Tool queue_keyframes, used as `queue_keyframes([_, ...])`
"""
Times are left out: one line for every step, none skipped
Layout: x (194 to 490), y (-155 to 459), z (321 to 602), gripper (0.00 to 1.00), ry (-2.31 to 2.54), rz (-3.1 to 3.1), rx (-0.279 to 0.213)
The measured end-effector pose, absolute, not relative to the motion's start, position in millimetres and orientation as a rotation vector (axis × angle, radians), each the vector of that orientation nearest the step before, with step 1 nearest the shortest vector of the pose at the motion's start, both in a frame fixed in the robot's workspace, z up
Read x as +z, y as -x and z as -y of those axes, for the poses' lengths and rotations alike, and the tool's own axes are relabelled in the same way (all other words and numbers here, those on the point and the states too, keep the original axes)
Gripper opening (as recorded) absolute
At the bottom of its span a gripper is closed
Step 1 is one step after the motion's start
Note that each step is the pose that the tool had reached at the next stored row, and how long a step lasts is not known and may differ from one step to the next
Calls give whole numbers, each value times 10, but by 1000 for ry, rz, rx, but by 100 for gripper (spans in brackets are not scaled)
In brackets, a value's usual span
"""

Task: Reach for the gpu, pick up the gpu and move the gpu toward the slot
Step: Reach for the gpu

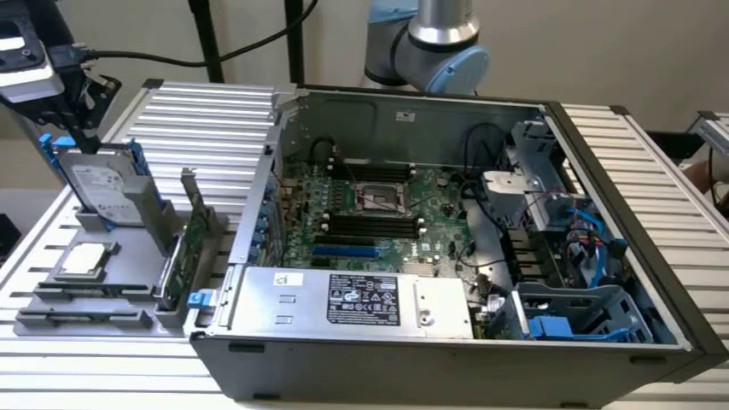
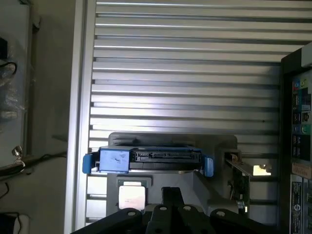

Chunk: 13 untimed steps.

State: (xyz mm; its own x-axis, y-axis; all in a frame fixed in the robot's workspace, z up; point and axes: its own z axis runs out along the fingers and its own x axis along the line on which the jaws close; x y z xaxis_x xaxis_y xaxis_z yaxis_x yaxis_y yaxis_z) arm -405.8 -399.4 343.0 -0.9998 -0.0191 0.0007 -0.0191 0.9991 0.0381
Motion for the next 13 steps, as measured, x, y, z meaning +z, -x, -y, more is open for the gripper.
queue_keyframes([3430,4042,4014,11,-30,3140,-60])
queue_keyframes([3429,4021,4037,11,-30,3140,-60])
queue_keyframes([3429,3997,4061,11,-30,3140,-60])
queue_keyframes([3428,3967,4085,11,-30,3140,-60])
queue_keyframes([3428,3932,4110,11,-30,3139,-60])
queue_keyframes([3428,3898,4133,11,-30,3139,-60])
queue_keyframes([3428,3860,4156,11,-30,3139,-60])
queue_keyframes([3428,3823,4178,11,-30,3138,-60])
queue_keyframes([3429,3785,4200,11,-30,3138,-60])
queue_keyframes([3429,3747,4220,11,-30,3137,-60])
queue_keyframes([3429,3709,4241,11,-30,3137,-60])
queue_keyframes([3429,3669,4263,11,-30,3137,-60])
queue_keyframes([3428,3628,4285,11,-30,3136,-60])
